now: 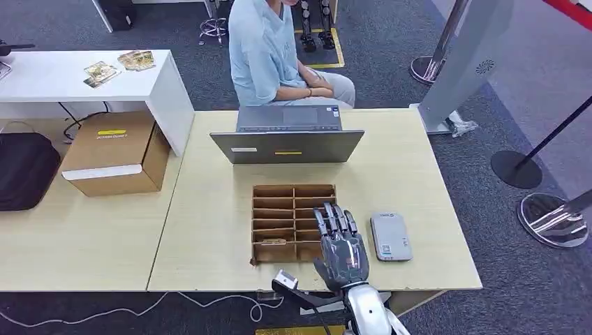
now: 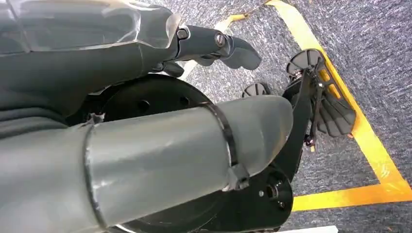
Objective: Pass the card to the sensor for recognition and then transmit it.
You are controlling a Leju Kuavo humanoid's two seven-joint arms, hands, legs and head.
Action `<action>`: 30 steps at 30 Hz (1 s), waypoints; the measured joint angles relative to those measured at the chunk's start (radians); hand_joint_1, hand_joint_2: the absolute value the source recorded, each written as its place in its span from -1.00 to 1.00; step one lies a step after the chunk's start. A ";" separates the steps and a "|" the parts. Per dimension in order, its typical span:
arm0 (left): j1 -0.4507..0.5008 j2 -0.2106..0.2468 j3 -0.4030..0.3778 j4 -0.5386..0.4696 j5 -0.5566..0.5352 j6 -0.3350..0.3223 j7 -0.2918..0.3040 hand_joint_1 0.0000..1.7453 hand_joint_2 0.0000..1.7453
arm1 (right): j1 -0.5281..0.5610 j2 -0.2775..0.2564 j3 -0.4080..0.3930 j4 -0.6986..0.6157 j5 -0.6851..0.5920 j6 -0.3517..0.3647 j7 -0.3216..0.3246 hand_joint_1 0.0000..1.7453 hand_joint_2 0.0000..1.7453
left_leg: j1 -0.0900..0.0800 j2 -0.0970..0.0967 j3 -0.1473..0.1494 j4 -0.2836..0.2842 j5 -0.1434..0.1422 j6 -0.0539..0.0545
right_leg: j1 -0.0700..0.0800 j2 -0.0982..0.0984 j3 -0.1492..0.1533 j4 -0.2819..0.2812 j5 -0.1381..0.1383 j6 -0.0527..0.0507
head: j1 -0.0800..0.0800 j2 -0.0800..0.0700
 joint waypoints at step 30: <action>0.000 0.000 0.000 0.000 0.000 -0.001 0.002 -1.00 -1.00 | 0.008 0.000 -0.016 -0.010 0.000 0.007 0.012 -0.14 1.00 | 0.000 0.000 0.000 0.000 0.000 0.000 | 0.000 0.000 0.000 0.000 0.000 0.000 | 0.000 0.000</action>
